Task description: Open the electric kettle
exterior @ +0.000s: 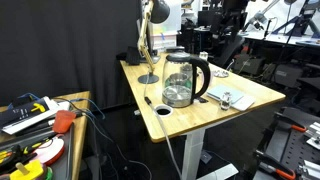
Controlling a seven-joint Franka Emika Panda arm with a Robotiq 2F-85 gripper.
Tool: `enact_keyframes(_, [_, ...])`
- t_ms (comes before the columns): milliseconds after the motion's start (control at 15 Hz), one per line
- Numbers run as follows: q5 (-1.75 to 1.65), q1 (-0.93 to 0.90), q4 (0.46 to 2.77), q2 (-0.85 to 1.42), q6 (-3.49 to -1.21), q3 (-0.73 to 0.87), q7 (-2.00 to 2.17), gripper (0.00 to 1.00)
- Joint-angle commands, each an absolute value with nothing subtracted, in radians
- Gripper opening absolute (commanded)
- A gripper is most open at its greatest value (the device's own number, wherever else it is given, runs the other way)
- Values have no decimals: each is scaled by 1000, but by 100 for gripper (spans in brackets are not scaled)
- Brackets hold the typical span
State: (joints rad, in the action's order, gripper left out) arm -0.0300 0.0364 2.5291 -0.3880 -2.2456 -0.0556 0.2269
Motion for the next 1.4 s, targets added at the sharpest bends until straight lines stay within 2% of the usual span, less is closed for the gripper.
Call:
enact_keyframes(0, [-30,35,2528,-388,-2243,-54,227,100])
enact_keyframes(800, [-40,37,2518,-375,-2265,-56,222,100])
enact_keyframes(1333, [-52,5,2492,-363,-2250,-32,-8,100])
